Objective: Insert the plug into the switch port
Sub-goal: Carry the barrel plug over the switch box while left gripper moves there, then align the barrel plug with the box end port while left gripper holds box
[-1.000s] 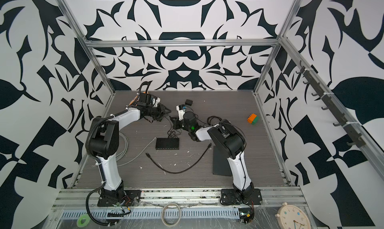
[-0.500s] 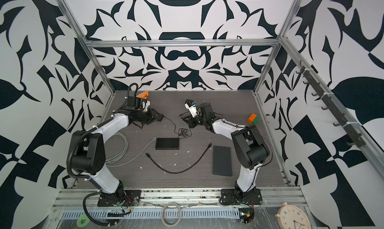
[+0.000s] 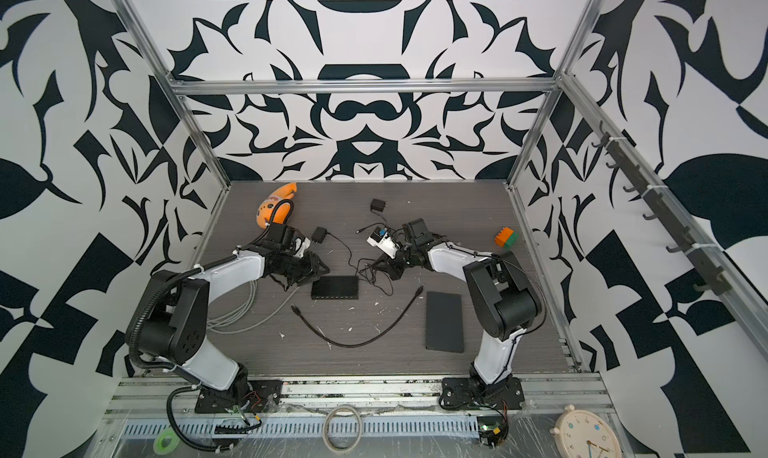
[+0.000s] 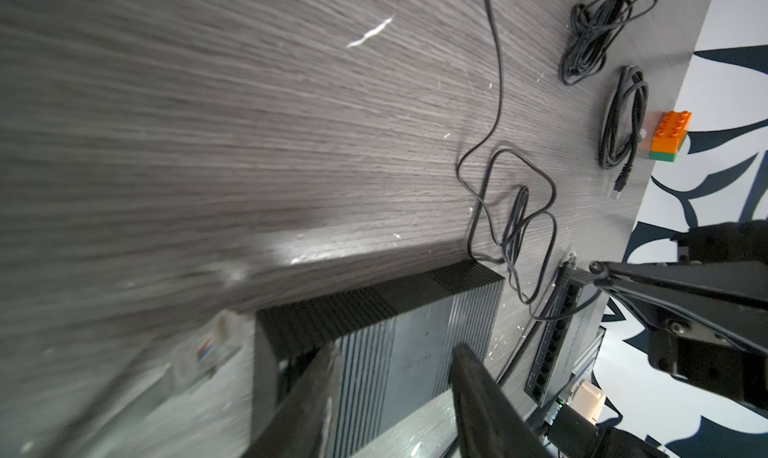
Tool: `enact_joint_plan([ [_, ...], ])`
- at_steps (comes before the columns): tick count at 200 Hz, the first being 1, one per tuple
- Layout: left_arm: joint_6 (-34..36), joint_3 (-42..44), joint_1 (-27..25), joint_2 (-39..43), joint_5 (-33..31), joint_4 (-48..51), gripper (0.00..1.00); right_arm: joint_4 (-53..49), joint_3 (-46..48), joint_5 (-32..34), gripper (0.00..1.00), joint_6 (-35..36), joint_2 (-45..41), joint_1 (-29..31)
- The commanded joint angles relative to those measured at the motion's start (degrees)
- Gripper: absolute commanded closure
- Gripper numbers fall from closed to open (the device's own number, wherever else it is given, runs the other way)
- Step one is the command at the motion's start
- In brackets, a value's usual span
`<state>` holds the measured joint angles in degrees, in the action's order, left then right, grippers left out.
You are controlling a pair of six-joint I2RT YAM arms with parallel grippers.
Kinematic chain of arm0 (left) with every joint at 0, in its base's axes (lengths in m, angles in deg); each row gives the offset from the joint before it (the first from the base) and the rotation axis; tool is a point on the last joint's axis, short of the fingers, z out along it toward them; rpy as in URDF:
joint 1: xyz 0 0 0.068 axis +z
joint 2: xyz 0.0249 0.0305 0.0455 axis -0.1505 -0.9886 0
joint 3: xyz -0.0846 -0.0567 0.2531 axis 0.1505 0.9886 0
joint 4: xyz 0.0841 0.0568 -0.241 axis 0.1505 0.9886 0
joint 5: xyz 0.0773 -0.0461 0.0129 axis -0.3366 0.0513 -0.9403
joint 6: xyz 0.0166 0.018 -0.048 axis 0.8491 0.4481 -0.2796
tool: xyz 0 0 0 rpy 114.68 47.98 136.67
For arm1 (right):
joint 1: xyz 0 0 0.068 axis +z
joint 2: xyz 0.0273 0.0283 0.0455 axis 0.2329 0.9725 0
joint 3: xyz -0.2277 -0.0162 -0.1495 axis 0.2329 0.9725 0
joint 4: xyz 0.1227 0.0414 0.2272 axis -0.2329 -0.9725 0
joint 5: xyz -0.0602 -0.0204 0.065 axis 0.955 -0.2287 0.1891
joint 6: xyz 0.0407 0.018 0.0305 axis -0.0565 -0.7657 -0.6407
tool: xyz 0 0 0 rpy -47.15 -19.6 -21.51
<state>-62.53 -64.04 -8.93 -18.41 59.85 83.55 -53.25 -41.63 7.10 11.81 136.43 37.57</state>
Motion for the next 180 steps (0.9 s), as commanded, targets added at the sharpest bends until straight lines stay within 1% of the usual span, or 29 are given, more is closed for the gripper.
enact_joint_plan([
  [1, 1.3, 0.1, 0.2, 3.1, -2.5, 2.4, 0.52, 0.6, -0.2, -2.9, 1.00, 5.1, -1.1, 0.2],
  [18, 2.0, 0.1, 0.2, 3.7, -2.5, 3.2, 0.52, -0.2, -1.1, -3.4, 1.00, 7.3, -0.9, 0.2],
  [27, 2.4, -0.1, 0.2, 3.5, -2.6, 3.7, 0.52, -3.3, -3.1, -3.1, 1.00, 8.7, -0.9, 0.5],
  [36, 2.5, -0.2, 0.2, 3.5, -2.6, 4.0, 0.52, -8.6, -6.2, -1.5, 1.00, 11.4, -1.1, 0.7],
  [47, 2.6, 0.0, 0.3, 3.4, -2.6, 4.0, 0.52, -14.5, -9.8, 2.6, 1.00, 13.2, -1.5, 1.3],
  [53, 2.6, 0.0, 0.2, 3.4, -2.6, 3.8, 0.51, -16.8, -11.0, 3.7, 1.00, 13.1, -1.6, 1.5],
  [59, 2.8, -0.1, 0.2, 3.2, -2.6, 3.7, 0.52, -17.7, -11.2, 4.2, 1.00, 11.4, -2.2, 1.6],
  [76, 3.6, -0.6, 0.3, 2.4, -2.9, 3.7, 0.51, -12.7, -7.0, 4.5, 1.00, 2.5, -4.5, 3.1],
  [84, 4.0, -0.9, 0.2, 1.8, -2.9, 3.7, 0.51, -8.0, -3.8, 6.0, 1.00, -1.1, -5.7, 4.9],
  [103, 4.8, -2.4, 0.3, 0.0, -2.0, 4.3, 0.51, -0.9, 1.5, 9.4, 1.00, -7.0, -6.4, 8.7],
  [120, 5.6, -3.0, 0.3, -0.8, -1.4, 5.3, 0.51, 3.3, 4.7, 13.1, 1.00, -11.5, -6.1, 9.7],
  [147, 6.0, -1.8, 0.3, 0.7, -1.9, 6.0, 0.51, 3.8, 7.3, 16.9, 1.00, -12.8, -7.0, 9.7],
  [180, 6.2, -1.4, 0.2, 1.4, -3.3, 6.7, 0.51, 2.5, 7.5, 17.7, 1.00, -12.3, -6.1, 9.7],
])
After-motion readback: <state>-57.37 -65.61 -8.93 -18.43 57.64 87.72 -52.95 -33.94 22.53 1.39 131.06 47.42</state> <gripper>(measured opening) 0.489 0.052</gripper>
